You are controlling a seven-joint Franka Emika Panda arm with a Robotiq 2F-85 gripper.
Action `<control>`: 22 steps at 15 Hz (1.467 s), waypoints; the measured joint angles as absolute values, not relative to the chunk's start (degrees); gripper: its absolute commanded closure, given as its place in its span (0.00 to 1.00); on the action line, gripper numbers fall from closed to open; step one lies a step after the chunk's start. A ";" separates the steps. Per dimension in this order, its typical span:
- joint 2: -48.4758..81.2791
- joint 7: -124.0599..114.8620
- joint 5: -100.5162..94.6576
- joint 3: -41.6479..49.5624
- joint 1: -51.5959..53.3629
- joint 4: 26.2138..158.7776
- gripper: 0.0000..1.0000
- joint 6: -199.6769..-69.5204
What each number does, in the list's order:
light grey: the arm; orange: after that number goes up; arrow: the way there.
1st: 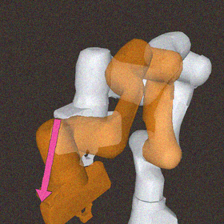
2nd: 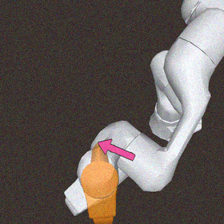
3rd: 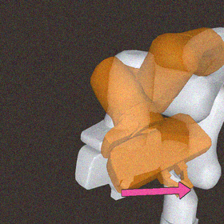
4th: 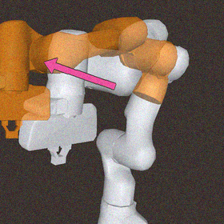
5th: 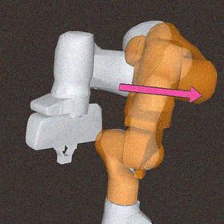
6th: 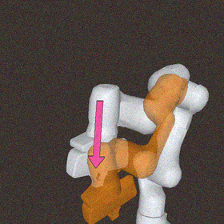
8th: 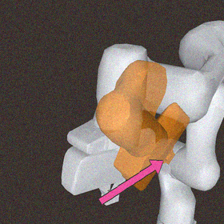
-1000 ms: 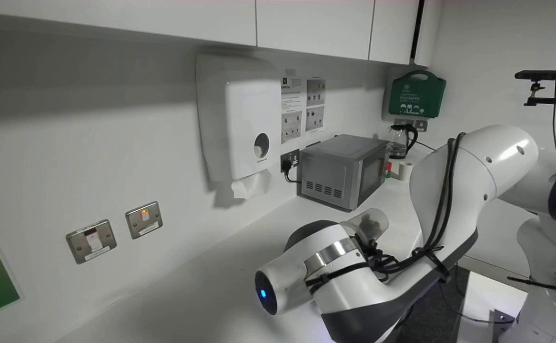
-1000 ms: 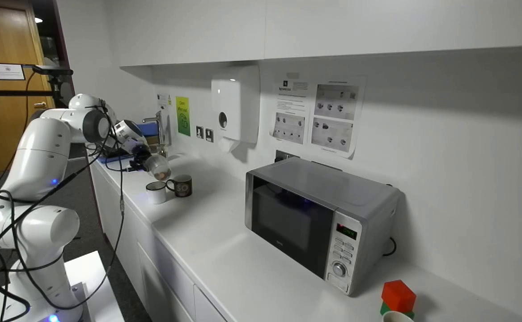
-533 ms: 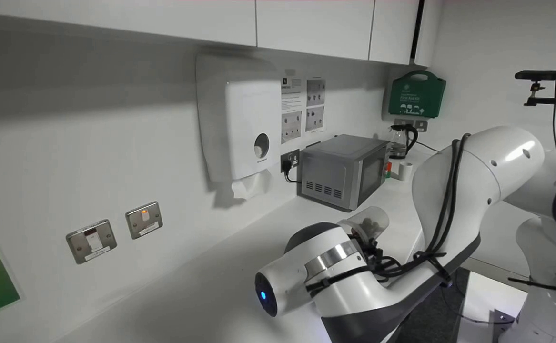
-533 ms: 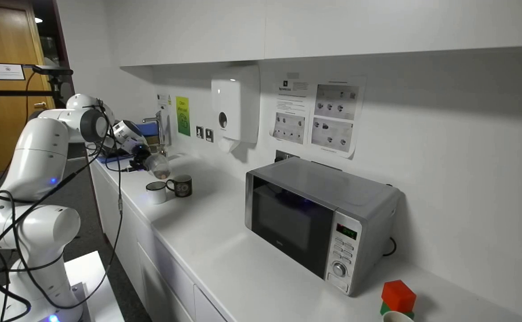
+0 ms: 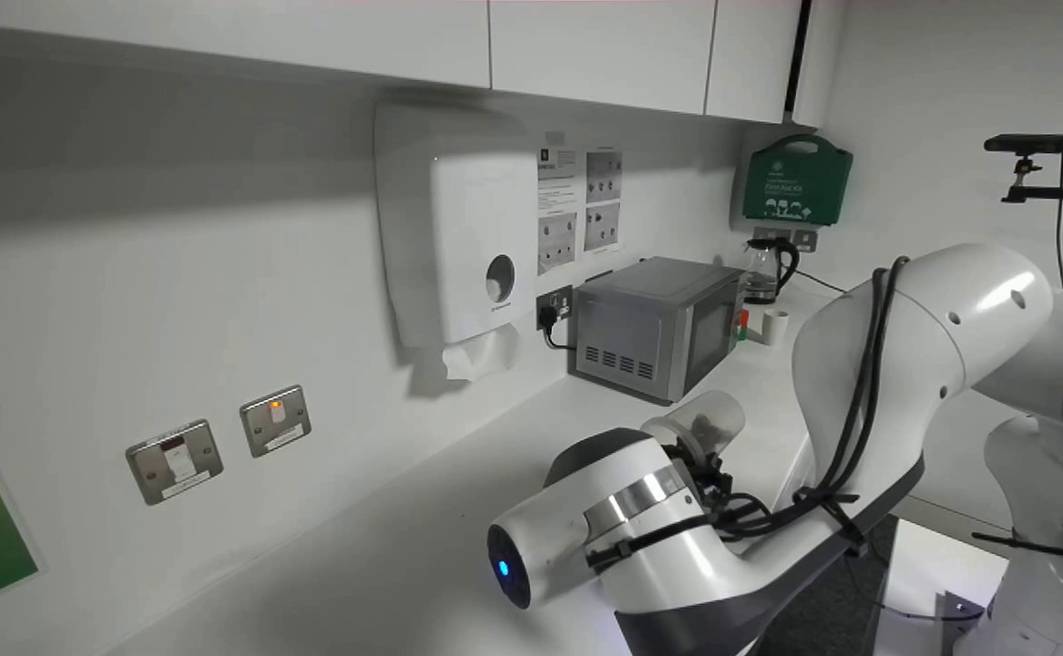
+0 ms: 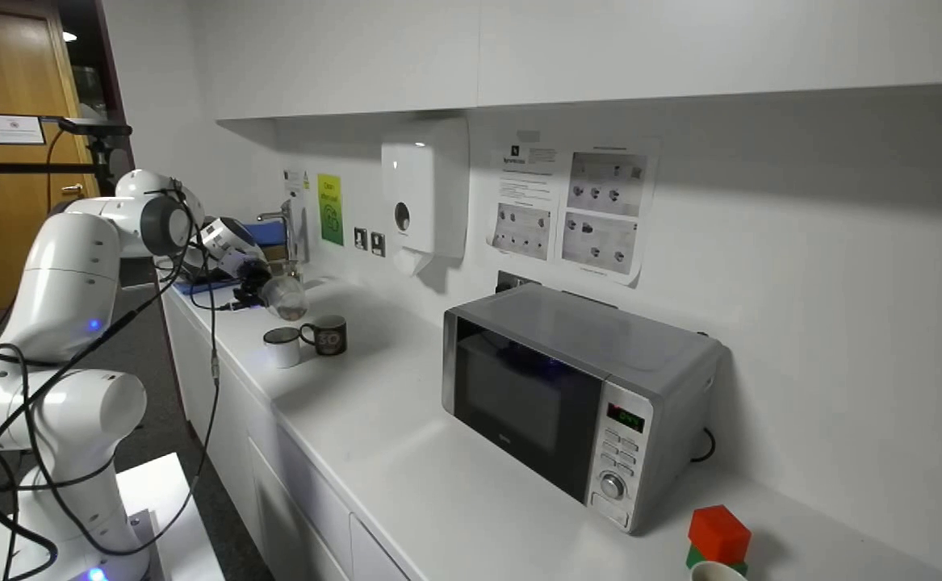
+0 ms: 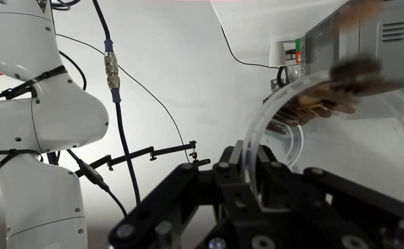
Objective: Pick up the colourless cup from the countertop and pour its contents in the two cups.
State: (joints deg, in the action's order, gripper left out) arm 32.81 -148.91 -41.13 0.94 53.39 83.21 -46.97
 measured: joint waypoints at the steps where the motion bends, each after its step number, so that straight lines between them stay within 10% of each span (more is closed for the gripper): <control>1: 32.82 -148.91 -41.13 1.16 53.56 83.21 0.98 -46.97; 22: 33.73 -148.91 -41.13 2.88 54.92 83.21 0.98 -46.97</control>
State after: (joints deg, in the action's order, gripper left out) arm 33.73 -148.91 -41.13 2.88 54.92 83.21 -46.97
